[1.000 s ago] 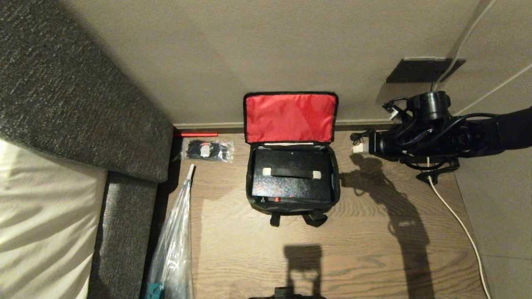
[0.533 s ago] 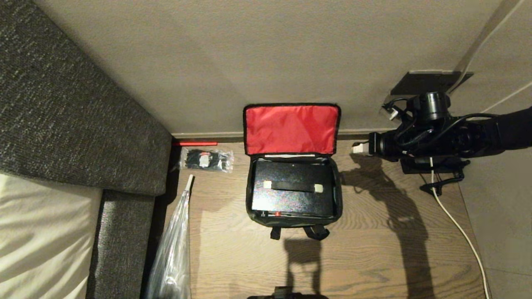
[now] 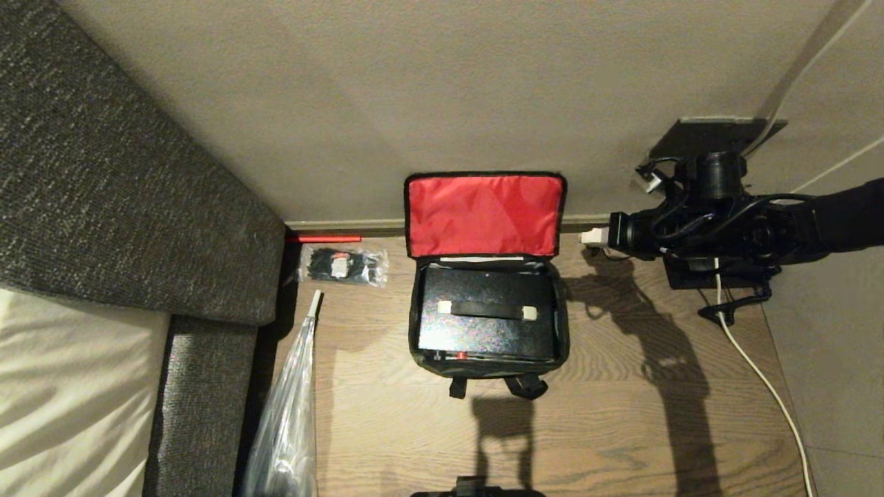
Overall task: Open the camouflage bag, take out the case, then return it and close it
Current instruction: Close the top of the storage box
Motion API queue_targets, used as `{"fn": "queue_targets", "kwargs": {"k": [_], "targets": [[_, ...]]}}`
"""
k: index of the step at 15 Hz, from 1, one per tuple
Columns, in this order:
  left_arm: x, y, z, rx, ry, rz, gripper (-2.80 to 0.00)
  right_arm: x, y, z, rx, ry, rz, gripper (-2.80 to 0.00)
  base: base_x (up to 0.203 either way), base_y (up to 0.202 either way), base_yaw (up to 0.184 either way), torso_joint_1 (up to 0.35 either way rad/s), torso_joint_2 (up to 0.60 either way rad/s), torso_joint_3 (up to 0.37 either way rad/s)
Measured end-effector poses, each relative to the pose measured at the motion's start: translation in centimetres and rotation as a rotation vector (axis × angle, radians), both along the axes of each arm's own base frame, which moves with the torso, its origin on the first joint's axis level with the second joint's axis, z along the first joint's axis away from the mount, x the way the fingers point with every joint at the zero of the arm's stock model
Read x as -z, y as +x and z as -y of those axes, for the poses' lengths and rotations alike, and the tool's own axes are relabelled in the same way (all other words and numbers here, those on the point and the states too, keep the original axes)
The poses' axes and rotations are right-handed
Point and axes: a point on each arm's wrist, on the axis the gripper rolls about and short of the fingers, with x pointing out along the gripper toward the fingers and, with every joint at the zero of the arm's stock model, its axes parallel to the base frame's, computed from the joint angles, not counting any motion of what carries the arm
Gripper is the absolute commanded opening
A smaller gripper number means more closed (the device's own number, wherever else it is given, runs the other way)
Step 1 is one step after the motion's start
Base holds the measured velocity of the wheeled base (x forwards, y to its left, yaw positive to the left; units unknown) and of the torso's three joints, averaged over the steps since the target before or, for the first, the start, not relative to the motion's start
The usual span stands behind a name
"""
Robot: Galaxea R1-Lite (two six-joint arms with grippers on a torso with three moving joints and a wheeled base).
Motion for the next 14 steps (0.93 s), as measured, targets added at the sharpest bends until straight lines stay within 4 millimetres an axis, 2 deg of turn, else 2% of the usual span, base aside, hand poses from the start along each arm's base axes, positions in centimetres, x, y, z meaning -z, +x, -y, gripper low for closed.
{"fn": "queue_targets", "kwargs": {"k": [7, 11, 14], "targets": [[0.0, 0.0, 0.0, 0.0, 0.0, 0.0, -2.8, 0.8, 3.7, 0.2, 0.039, 0.092, 0.226, 0.0, 0.0, 0.0, 0.0, 0.0, 0.0, 0.0], [0.0, 0.0, 0.0, 0.0, 0.0, 0.0, -2.8, 2.2, 6.4, 0.1, 0.046, 0.098, 0.269, 0.0, 0.0, 0.0, 0.0, 0.0, 0.0, 0.0], [0.0, 0.0, 0.0, -0.001, 0.0, 0.001, -2.8, 3.6, 7.7, -0.1, 0.046, 0.1, 0.265, 0.0, 0.0, 0.0, 0.0, 0.0, 0.0, 0.0]]}}
